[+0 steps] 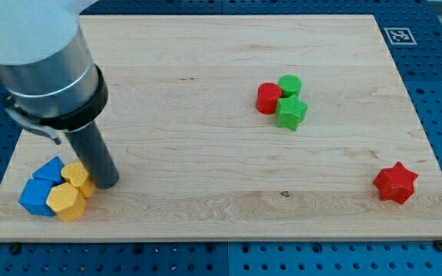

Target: Slide green star left a bit

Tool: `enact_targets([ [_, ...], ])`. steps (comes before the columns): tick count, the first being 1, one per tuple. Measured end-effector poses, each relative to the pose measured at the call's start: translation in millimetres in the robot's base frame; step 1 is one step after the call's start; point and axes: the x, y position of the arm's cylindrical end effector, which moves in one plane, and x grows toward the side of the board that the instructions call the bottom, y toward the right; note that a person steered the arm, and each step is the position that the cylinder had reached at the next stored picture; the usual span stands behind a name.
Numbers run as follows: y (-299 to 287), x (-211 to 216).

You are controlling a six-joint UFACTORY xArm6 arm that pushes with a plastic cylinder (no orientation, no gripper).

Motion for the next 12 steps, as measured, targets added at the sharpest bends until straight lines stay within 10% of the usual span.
enact_targets([
  [2, -15, 17],
  [7, 344, -38],
  [9, 344, -131],
  [12, 304, -117],
])
